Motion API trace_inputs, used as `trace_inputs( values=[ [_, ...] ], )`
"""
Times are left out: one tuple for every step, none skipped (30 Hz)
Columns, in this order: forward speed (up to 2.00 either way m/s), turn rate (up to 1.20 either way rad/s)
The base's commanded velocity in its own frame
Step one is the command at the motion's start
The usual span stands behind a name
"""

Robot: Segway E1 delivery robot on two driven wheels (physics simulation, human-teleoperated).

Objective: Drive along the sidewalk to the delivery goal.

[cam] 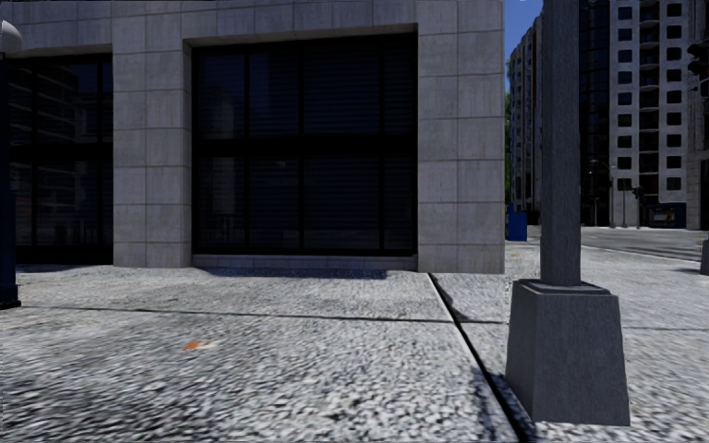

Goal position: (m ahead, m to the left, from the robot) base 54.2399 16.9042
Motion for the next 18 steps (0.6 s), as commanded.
trace_inputs(
  values=[
    [1.50,-0.19],
    [1.46,-0.20],
    [1.42,-0.21],
    [1.40,-0.21],
    [1.40,-0.21],
    [1.37,-0.21],
    [1.36,-0.21],
    [1.35,-0.21],
    [1.35,-0.21],
    [1.35,-0.21],
    [1.35,-0.21],
    [1.35,-0.21],
    [1.35,-0.21],
    [1.35,-0.21],
    [1.35,-0.21],
    [1.35,-0.21],
    [1.35,-0.21],
    [1.35,-0.22]
  ],
)
